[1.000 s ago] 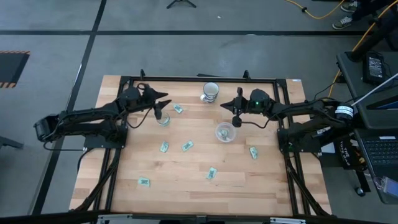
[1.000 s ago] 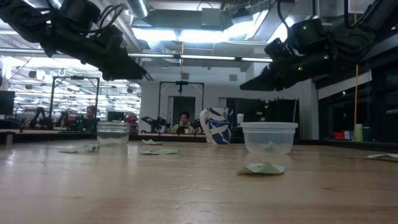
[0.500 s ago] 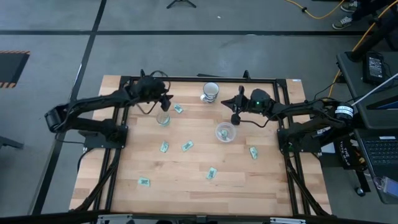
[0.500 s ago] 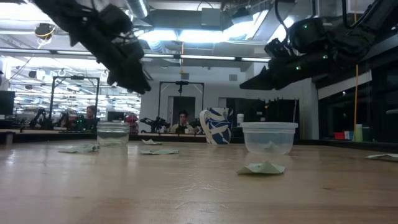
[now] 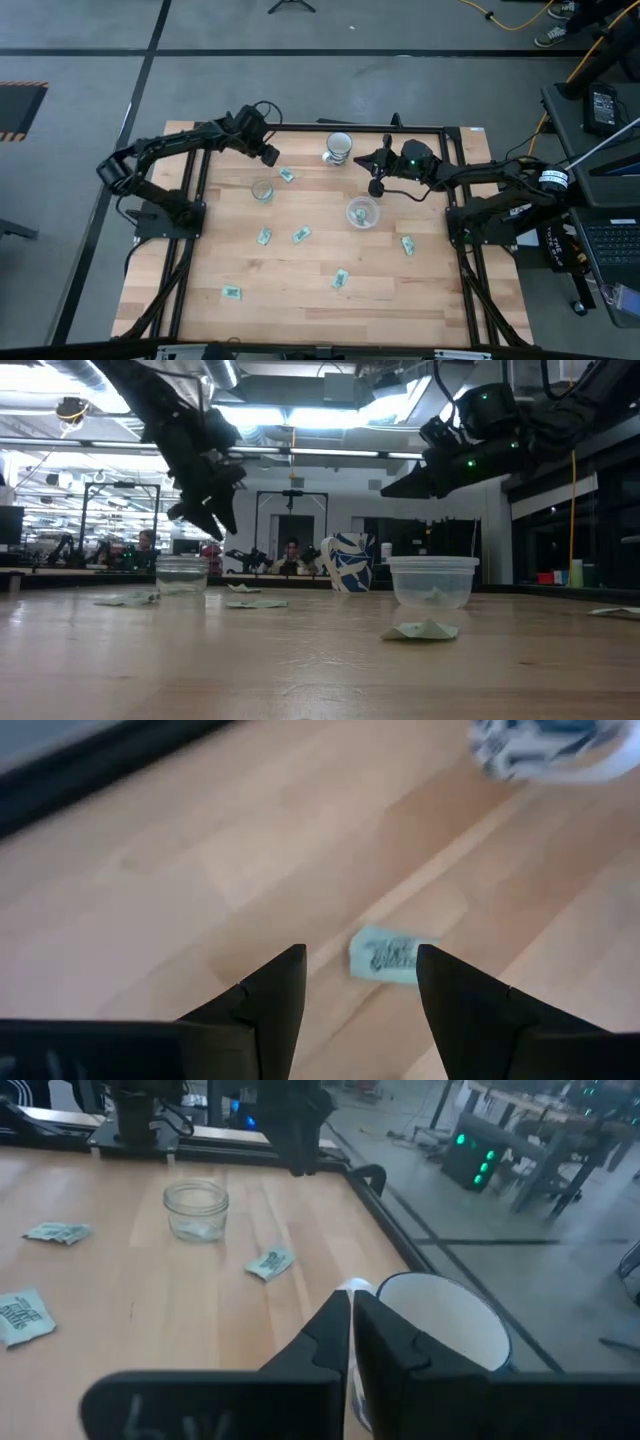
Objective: Pick and place Stevia / Truvia into bins
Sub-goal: Put the stevia packet into the transparent cup
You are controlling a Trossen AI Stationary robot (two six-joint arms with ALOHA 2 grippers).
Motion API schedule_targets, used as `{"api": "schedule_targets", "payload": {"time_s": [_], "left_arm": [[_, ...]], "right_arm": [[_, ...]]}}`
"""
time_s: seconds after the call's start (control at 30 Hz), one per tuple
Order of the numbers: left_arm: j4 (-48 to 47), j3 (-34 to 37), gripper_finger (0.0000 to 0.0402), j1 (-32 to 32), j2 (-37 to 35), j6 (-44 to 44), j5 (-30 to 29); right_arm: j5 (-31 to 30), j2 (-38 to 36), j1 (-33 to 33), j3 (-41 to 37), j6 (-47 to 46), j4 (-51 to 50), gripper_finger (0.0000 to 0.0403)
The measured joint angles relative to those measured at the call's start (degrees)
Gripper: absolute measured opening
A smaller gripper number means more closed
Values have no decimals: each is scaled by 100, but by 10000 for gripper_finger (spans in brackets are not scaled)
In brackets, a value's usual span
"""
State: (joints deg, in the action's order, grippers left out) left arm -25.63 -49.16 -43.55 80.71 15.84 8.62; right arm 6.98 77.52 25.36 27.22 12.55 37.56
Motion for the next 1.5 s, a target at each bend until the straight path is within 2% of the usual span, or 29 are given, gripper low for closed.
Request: {"api": "schedule_targets", "payload": {"time_s": [0.37,1.13,1.5], "left_arm": [[34,-64,184,230,877,-140,26],[688,-64,184,415,1707,-31,19],[698,-84,184,461,1836,-9,35]], "right_arm": [[0,0,0,83,-9,-194,15],[4,0,2,83,-8,-190,15],[4,0,1,83,-3,-185,15]]}}
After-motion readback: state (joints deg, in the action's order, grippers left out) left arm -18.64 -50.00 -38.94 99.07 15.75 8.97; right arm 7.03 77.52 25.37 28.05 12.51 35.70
